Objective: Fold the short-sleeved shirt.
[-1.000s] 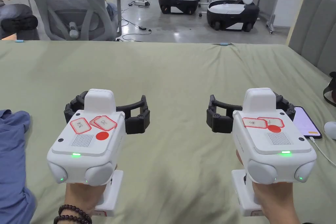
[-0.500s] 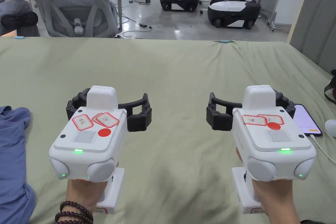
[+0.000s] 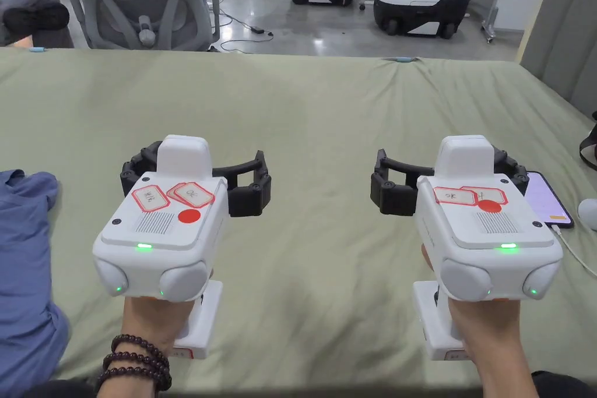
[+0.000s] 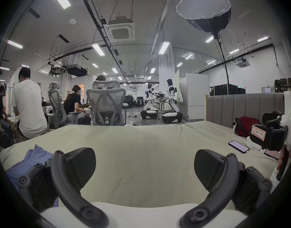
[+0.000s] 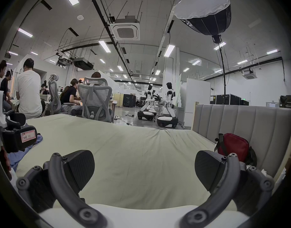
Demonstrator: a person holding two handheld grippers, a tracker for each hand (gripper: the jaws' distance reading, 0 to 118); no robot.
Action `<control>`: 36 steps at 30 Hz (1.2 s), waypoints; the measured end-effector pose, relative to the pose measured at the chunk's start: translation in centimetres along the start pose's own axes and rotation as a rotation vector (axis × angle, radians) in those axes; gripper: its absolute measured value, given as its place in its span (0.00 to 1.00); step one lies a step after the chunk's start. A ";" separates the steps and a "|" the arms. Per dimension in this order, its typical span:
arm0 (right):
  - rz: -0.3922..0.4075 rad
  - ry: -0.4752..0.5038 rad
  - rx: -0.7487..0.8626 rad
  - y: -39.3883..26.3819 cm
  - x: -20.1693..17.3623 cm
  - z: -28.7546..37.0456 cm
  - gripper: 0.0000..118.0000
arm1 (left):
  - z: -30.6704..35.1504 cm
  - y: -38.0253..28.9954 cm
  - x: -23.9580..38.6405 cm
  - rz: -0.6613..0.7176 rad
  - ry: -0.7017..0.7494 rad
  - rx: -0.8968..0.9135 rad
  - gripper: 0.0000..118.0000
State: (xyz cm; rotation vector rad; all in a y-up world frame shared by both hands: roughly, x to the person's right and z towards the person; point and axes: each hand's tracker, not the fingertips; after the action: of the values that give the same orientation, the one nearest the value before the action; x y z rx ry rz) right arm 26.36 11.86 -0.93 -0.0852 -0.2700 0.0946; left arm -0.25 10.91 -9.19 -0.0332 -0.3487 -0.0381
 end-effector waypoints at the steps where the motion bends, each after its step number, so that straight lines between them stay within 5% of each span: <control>1: 0.001 0.000 0.001 0.0 0.0 0.0 1.00 | 0.0 0.0 0.0 -0.002 0.000 -0.001 1.00; 34: -0.010 -0.004 -0.020 -0.6 0.2 0.3 1.00 | 0.2 -0.2 0.4 0.003 0.006 -0.010 1.00; 35: -0.019 0.006 -0.018 -0.6 0.2 0.5 0.97 | 0.3 -0.1 0.4 0.017 -0.016 -0.025 0.90; 36: -0.026 0.005 -0.015 -0.6 0.3 0.7 0.82 | 0.4 -0.1 0.3 0.027 -0.032 -0.027 0.69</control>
State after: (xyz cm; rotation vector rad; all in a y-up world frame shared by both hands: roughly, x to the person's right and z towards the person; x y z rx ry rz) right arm 26.48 11.35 -0.16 -0.0965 -0.2663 0.0668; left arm -0.12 10.85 -8.73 -0.0656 -0.3792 -0.0154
